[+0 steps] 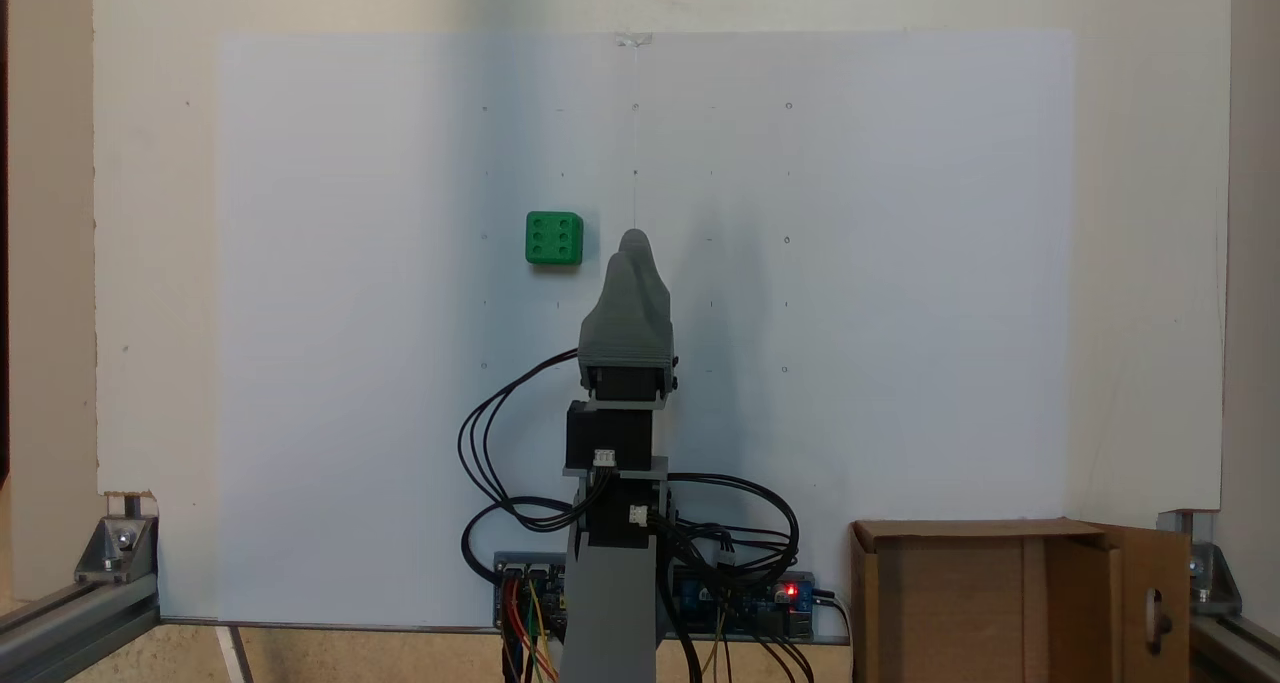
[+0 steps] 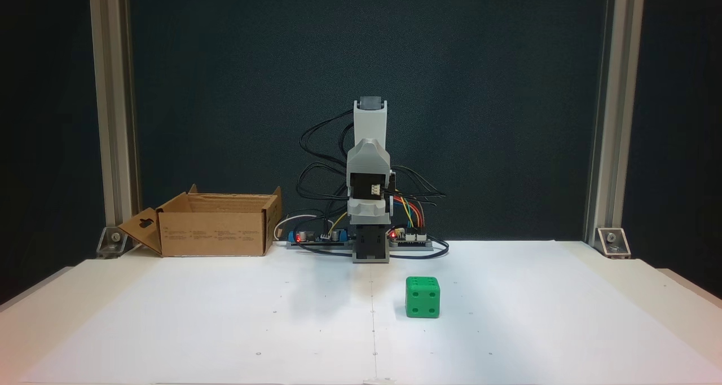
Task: Grasp a green dice and put it in the bin.
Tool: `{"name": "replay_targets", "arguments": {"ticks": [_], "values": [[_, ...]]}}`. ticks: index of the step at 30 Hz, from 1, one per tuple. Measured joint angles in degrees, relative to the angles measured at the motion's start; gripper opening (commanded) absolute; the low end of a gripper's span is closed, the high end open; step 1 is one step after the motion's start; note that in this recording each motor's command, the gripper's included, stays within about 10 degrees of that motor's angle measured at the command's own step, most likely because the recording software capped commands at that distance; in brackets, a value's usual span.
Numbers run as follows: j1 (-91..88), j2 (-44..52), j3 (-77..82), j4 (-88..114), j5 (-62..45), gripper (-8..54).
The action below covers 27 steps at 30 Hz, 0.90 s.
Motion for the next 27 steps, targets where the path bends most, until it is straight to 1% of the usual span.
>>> {"name": "replay_targets", "arguments": {"ticks": [2, 9, 15, 18, 23, 25, 27], "values": [[4.2, 0.0, 0.0, -0.3, 0.0, 44.8], [4.5, 0.0, 0.0, -0.2, 0.0, 44.7], [2.6, 0.0, 0.0, -0.3, 0.0, 44.7], [-1.8, 0.0, 0.0, -0.3, 0.0, 44.6], [-2.2, 0.0, 0.0, -0.3, 0.0, 44.4], [-2.2, 0.0, 0.0, -0.2, 0.0, 42.3], [-2.8, 0.0, 0.0, 2.1, 0.0, 42.4]]}}
